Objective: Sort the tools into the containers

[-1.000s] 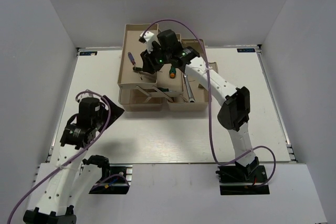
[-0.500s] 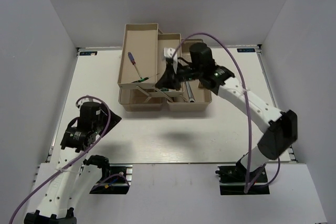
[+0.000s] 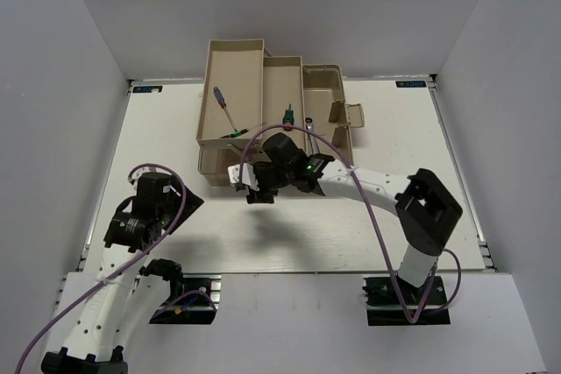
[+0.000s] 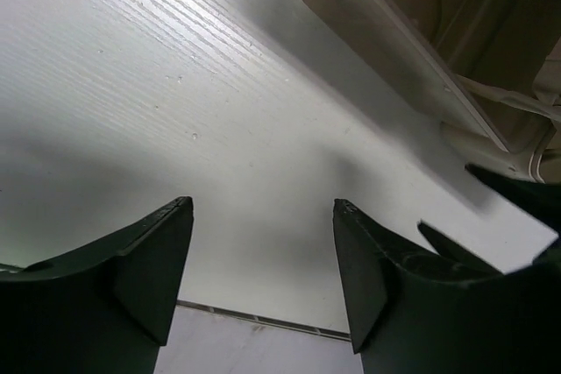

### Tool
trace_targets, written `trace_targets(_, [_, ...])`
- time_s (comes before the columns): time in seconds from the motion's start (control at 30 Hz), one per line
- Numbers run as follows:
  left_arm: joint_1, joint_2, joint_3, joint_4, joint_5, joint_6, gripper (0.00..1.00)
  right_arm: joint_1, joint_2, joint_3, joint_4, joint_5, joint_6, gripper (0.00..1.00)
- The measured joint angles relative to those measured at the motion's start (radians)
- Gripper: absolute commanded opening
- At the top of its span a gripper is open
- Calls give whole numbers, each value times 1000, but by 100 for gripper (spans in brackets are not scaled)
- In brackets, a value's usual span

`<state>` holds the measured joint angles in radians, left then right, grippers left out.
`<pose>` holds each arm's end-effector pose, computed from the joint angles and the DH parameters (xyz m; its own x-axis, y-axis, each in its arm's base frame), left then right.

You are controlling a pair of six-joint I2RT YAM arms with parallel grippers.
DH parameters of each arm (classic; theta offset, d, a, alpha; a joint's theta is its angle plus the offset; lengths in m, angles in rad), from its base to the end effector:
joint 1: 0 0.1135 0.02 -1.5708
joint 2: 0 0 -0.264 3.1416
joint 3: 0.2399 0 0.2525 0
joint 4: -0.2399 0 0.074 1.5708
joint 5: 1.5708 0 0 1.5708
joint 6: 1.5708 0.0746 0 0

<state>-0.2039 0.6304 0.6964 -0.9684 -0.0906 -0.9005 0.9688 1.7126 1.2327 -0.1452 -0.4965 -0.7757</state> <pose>0.1379 -0.0216 0.2288 -0.5924 -0.6744 -0.4406 -0.5111 0.7374 -0.4415 0.2062 0.3628 0.2331 0.4240 -0.4701 -0.7741 -0.9056 -0.2095 -0.3688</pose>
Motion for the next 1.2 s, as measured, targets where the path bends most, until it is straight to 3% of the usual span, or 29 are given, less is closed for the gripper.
trace_targets(0.33, [0,-46,-4,-40,-21,-22,79,37,78,31,177,157,-64,60])
trace_targets(0.7, [0,-54,-21,-53,-38,-65,82,63,253,167,210,237,-135,59])
trace_targets(0.83, [0,-57,-32,-47,-40,-103,82,76,360,240,194,292,-171,44])
trace_targets(0.87, [0,-59,-37,-47,-39,-112,82,75,376,253,197,305,-179,27])
trace_targets(0.93, [0,-63,-55,-27,-27,-131,81,73,383,275,192,318,-177,4])
trace_targets(0.97, [0,-63,-69,-14,-15,-142,80,73,381,278,179,311,-152,0])
trace_targets(1.2, [0,-26,-279,192,150,-254,73,64,292,214,91,288,-37,0])
